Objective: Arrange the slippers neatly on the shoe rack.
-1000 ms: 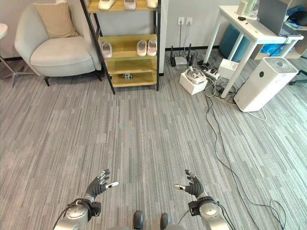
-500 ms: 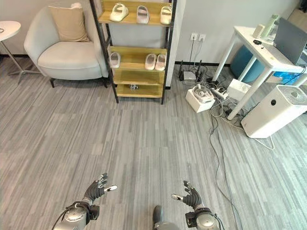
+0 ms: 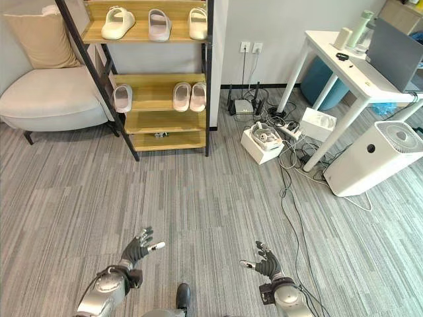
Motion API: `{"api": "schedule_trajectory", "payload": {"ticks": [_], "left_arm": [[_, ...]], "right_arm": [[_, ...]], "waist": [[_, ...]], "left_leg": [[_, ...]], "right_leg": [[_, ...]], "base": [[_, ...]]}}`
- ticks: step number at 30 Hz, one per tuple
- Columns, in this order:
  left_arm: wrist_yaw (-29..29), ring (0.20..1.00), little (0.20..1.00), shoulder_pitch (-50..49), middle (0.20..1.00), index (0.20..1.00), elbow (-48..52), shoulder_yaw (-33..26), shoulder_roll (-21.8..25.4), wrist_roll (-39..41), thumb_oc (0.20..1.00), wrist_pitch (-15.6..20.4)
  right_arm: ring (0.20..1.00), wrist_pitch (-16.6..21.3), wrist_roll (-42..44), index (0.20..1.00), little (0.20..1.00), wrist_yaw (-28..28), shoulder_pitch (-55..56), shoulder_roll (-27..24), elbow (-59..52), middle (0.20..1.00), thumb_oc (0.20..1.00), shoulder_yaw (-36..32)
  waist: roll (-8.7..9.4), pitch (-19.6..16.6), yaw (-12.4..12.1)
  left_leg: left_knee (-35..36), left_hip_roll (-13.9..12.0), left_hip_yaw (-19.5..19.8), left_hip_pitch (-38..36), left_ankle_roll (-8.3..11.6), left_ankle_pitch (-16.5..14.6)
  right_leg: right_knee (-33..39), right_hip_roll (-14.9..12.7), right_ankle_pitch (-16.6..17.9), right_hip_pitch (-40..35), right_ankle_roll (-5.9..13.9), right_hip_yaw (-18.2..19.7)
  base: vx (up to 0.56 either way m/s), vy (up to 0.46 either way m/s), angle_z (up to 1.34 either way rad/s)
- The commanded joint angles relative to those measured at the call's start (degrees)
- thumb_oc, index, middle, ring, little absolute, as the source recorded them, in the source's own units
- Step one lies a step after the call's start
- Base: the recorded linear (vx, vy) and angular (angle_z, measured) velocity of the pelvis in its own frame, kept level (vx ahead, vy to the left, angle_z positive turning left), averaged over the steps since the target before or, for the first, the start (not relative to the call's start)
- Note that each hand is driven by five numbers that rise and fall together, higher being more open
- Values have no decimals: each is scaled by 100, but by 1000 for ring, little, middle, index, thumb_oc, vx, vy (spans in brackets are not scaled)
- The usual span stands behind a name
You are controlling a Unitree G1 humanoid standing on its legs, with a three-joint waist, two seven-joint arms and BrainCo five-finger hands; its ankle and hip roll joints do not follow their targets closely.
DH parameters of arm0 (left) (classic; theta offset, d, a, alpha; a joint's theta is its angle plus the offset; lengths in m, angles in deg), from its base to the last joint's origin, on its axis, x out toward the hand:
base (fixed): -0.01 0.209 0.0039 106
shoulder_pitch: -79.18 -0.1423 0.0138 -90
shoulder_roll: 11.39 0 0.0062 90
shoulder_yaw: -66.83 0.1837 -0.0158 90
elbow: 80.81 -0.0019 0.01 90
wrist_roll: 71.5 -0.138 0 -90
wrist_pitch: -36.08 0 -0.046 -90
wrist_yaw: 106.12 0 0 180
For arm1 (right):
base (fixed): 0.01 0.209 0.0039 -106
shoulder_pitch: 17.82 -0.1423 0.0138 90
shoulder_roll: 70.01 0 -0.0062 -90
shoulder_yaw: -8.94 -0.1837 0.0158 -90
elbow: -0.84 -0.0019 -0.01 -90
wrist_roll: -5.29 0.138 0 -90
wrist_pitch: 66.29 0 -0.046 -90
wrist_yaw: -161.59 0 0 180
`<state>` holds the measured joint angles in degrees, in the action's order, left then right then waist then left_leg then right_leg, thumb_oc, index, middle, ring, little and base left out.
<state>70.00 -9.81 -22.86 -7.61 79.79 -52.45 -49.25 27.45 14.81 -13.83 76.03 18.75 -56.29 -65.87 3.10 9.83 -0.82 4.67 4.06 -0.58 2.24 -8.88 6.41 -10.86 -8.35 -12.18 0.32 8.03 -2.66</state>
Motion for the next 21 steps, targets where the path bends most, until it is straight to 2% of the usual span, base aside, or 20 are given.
{"api": "schedule_trajectory", "payload": {"ticks": [1,2,3,4,6,7,9,10,13,14,16,17,18,19,21], "left_arm": [[7,1000,1000,-197,1000,1000,354,-101,141,-75,1000,158],[10,1000,1000,-198,1000,1000,407,-102,156,-96,1000,138],[39,1000,1000,-184,1000,1000,450,-64,162,-129,1000,101],[50,1000,1000,-186,1000,1000,473,-67,155,-154,1000,83],[60,1000,1000,-164,1000,1000,481,-54,153,-141,1000,112],[50,1000,1000,-118,1000,1000,467,-33,139,-79,1000,134],[22,1000,1000,-62,1000,1000,419,-35,107,-65,1000,150],[41,1000,1000,-42,1000,1000,440,-1,107,-53,1000,163],[46,1000,1000,-43,1000,1000,400,-6,66,-63,1000,169],[59,1000,1000,-31,1000,1000,394,3,53,24,1000,178],[60,1000,1000,-34,1000,1000,391,-11,40,77,1000,177],[56,1000,1000,-34,1000,1000,380,-26,36,111,1000,172],[37,1000,1000,-38,1000,1000,322,-29,26,128,1000,168],[37,1000,1000,-36,1000,1000,321,-28,25,128,1000,169],[21,1000,1000,-54,1000,1000,300,-59,22,183,1000,174]], "right_arm": [[1000,151,-101,1000,1000,-6,-133,-29,-328,1000,1000,-49],[1000,137,-110,1000,1000,-13,-112,-22,-340,1000,1000,-64],[1000,145,-113,1000,1000,-12,-77,-17,-379,1000,1000,-93],[1000,130,-114,1000,1000,-6,-43,1,-390,1000,1000,-113],[1000,123,-100,1000,1000,-33,-9,-11,-385,1000,1000,-139],[1000,129,-75,1000,1000,-16,-11,-47,-398,1000,1000,-154],[1000,127,-45,1000,1000,6,-1,-46,-360,1000,1000,-140],[1000,102,-59,1000,1000,-13,94,-59,-403,1000,1000,-144],[1000,128,-74,1000,1000,-53,186,-106,-392,1000,1000,-154],[1000,168,-25,1000,1000,-74,223,-190,-387,1000,1000,-146],[1000,172,-5,1000,1000,-85,210,-234,-397,1000,1000,-145],[1000,175,-9,1000,1000,-88,195,-279,-384,1000,1000,-127],[1000,175,-14,1000,1000,-105,196,-364,-382,1000,1000,-112],[1000,175,-14,1000,1000,-105,195,-365,-381,1000,1000,-112],[1000,148,-11,1000,1000,-110,194,-428,-404,1000,1000,-139]], "waist": [[156,35,-227],[149,65,-210],[53,200,-122],[0,228,-82],[-12,228,-30],[-5,279,59],[13,283,162],[51,255,233],[58,137,259],[40,76,266],[23,67,279],[16,79,272],[18,105,243],[15,105,250],[56,161,202]], "left_leg": [[-437,-249,-88,-61,679,-828],[-450,-214,-73,-118,627,-862],[-424,-217,6,-322,522,-930],[-307,-252,11,-548,523,-987],[-200,-267,59,-735,569,-1056],[-108,-304,135,-959,642,-1155],[-72,-361,168,-1160,739,-1284],[-113,-422,242,-1237,818,-1408],[-218,-570,296,-1355,927,-1526],[-568,-706,326,-1249,1045,-1525],[-850,-745,345,-1139,1090,-1490],[-1193,-742,366,-1018,1130,-1416],[-1689,-716,403,-857,1194,-1188],[-1714,-718,412,-842,1196,-1199],[-2008,-720,375,-510,1188,-1031]], "right_leg": [[-85,39,955,-143,222,151],[-410,30,1106,-10,248,191],[-1339,104,1453,418,227,245],[-1473,104,1431,701,180,82],[-1005,139,1268,823,113,-102],[-229,231,1281,936,90,-281],[444,310,1469,1063,142,-326],[737,326,1542,1026,171,-176],[741,425,1582,893,68,-124],[793,500,1483,743,-31,-204],[773,528,1437,689,-76,-267],[769,558,1386,610,-130,-300],[781,622,1283,438,-239,-329],[780,623,1282,438,-240,-336],[818,574,1142,251,-299,-369]], "base": [[67,77,15],[109,111,6],[178,99,-9],[240,53,0],[306,-89,-16],[357,-166,-25],[391,-212,0],[301,-183,14],[315,-218,65],[357,-267,75],[176,-136,43],[188,-97,6],[187,-96,-5],[197,-75,2],[142,-18,3]]}}
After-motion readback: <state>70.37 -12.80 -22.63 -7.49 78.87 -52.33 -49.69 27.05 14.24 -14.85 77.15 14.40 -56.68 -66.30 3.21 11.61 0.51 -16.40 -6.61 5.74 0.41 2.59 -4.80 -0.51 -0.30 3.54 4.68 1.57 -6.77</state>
